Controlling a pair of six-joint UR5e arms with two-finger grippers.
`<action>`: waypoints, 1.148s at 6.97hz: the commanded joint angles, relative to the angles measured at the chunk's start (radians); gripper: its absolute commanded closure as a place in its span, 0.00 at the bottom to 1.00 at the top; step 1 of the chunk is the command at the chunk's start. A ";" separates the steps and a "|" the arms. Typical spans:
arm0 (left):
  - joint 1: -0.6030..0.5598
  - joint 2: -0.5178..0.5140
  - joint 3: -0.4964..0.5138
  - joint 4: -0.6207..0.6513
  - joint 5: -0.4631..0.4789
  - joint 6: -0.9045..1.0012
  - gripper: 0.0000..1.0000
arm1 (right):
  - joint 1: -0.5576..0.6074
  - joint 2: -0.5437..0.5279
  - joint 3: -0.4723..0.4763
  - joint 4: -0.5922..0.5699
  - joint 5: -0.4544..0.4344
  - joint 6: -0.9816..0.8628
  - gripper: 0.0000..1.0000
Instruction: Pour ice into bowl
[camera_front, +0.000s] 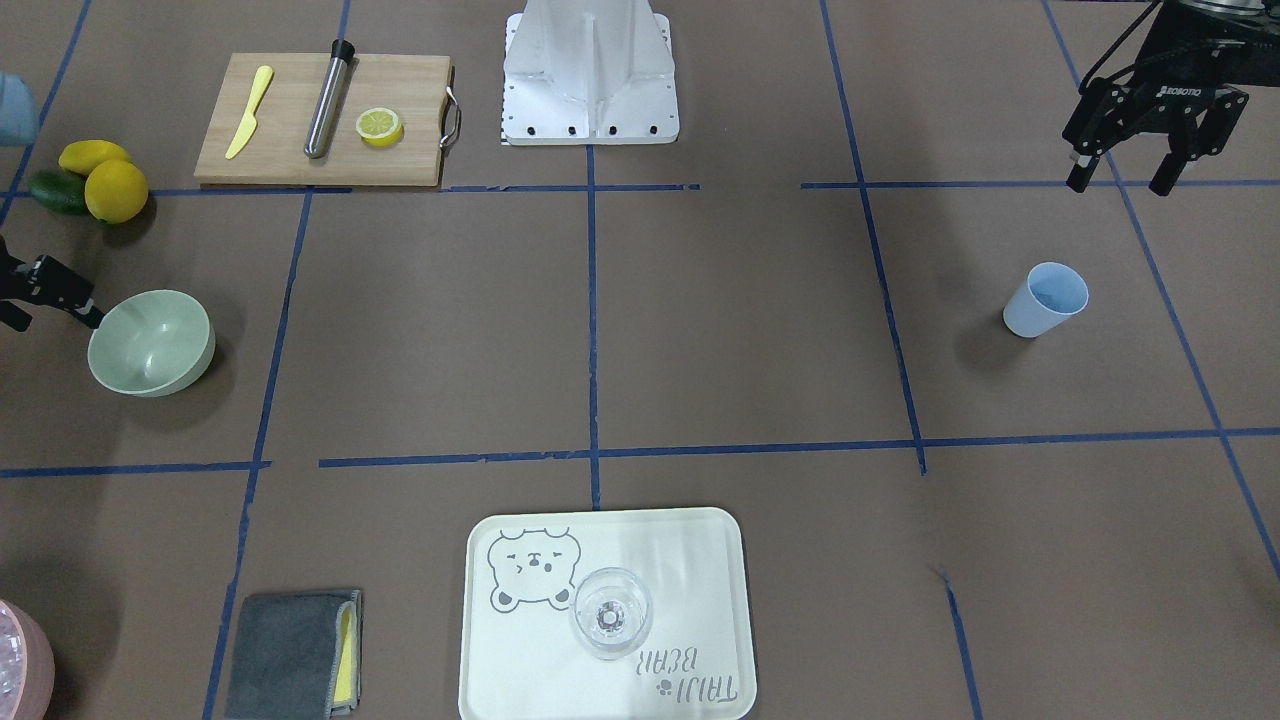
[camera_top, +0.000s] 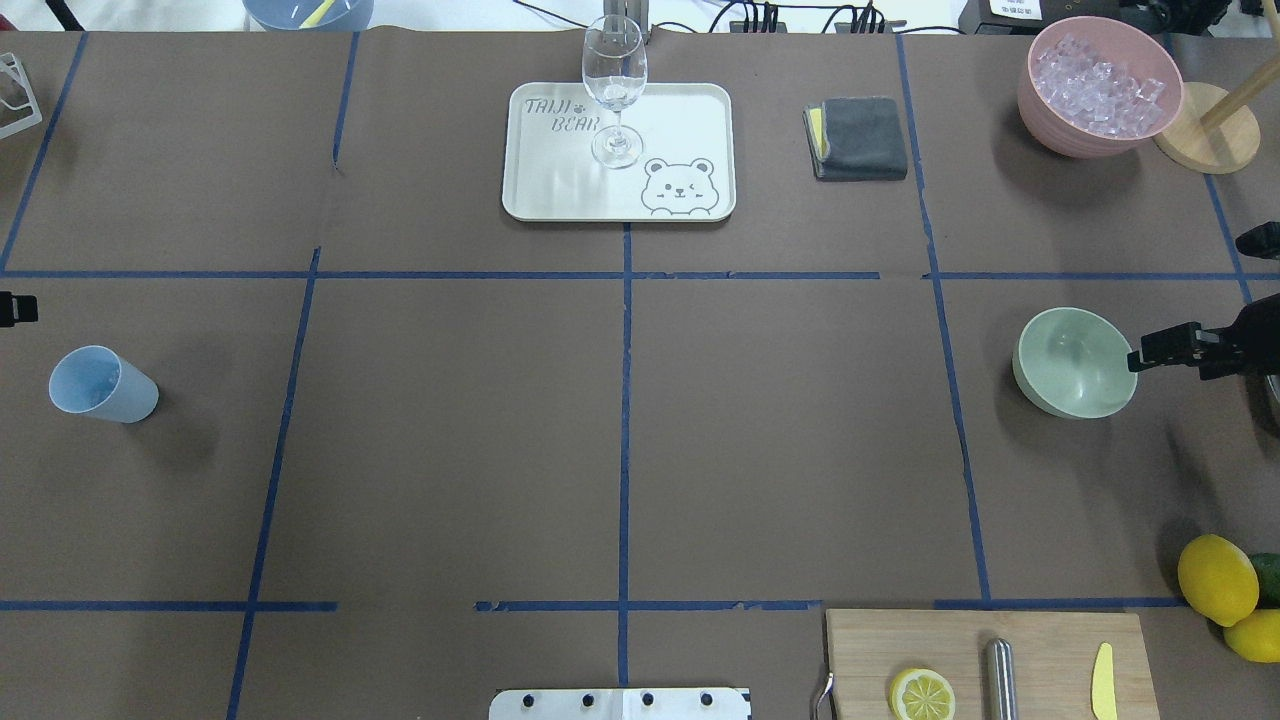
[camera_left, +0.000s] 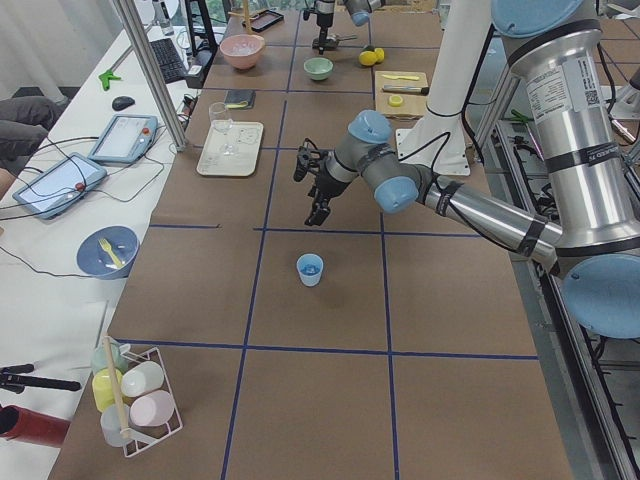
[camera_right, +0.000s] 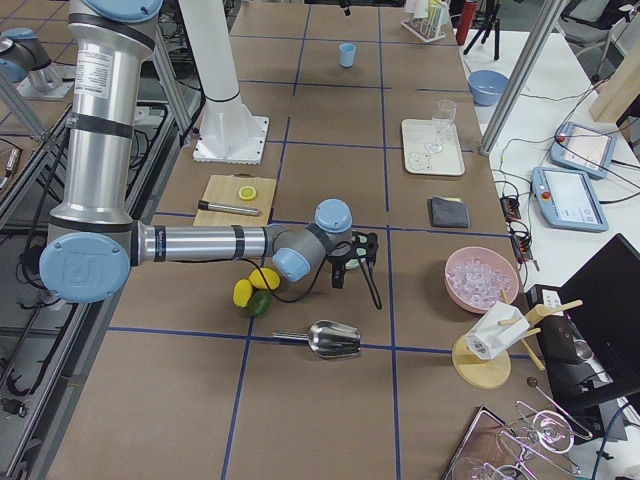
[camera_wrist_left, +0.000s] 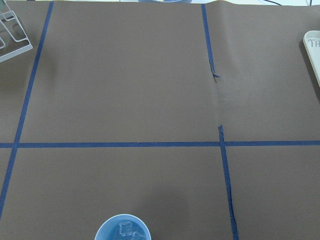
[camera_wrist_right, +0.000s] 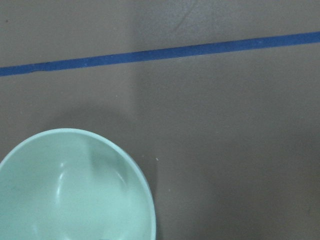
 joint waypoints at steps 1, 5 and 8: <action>0.013 0.013 0.002 -0.010 0.015 -0.002 0.00 | -0.072 0.018 -0.014 -0.001 -0.041 0.040 0.00; 0.018 0.020 0.017 -0.012 0.038 0.001 0.01 | -0.088 0.020 -0.025 0.001 -0.031 0.041 1.00; 0.046 0.129 0.039 -0.205 0.069 -0.010 0.01 | -0.065 0.020 0.013 0.001 0.056 0.054 1.00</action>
